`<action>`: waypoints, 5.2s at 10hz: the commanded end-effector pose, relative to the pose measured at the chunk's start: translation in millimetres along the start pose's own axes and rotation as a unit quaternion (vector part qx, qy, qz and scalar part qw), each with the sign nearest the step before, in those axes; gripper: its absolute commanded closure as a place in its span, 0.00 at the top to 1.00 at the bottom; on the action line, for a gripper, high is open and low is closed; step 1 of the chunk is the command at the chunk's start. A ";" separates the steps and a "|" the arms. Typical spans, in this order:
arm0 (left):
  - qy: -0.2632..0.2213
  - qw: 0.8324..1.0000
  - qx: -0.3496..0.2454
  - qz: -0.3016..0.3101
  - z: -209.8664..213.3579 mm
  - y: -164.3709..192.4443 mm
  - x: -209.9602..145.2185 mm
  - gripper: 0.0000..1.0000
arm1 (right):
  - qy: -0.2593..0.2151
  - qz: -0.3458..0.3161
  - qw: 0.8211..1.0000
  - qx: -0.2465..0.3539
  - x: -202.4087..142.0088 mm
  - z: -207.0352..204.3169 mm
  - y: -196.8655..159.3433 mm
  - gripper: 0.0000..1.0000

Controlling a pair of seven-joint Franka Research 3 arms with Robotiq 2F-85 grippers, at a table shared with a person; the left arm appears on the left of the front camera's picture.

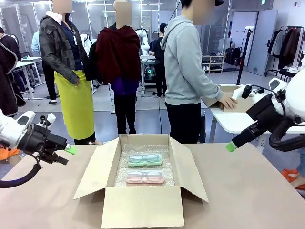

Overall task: Pack the glasses set securely to prepare it for shipping.
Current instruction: Position the Package Box on the left side of the table.

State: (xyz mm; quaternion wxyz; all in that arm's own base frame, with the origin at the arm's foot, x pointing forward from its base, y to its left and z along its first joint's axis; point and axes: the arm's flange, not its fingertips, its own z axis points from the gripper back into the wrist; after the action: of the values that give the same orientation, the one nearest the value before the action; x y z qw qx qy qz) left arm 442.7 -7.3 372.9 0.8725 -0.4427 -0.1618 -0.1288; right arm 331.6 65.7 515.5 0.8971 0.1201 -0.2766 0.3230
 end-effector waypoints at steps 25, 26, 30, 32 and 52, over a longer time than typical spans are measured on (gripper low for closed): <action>-0.030 0.966 -0.228 0.119 -89.1 107.8 3.1 1.00 | -0.002 -0.005 1.000 -0.003 0.2 -0.7 1.3 1.00; -0.031 0.959 -0.253 0.125 -89.6 111.1 0.6 1.00 | -0.002 -0.005 1.000 -0.003 0.2 -0.7 1.3 1.00; -0.037 0.942 -0.309 0.128 -85.6 120.9 -3.3 0.09 | -0.002 -0.005 1.000 -0.003 0.2 -0.7 1.3 1.00; -0.036 0.941 -0.314 0.123 -84.3 120.6 -3.4 0.00 | -0.002 -0.005 1.000 -0.003 0.2 -0.7 1.3 1.00; -0.024 0.942 -0.312 0.120 -18.7 168.6 -2.6 0.02 | -0.002 -0.005 1.000 -0.003 0.2 -0.7 1.3 1.00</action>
State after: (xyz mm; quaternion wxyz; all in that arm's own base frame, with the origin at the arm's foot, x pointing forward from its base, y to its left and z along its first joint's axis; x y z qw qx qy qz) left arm 499.7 61.1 236.6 0.7062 -0.7015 -0.0819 -0.0510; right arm 331.7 65.3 515.6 0.8971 0.1203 -0.2767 0.3227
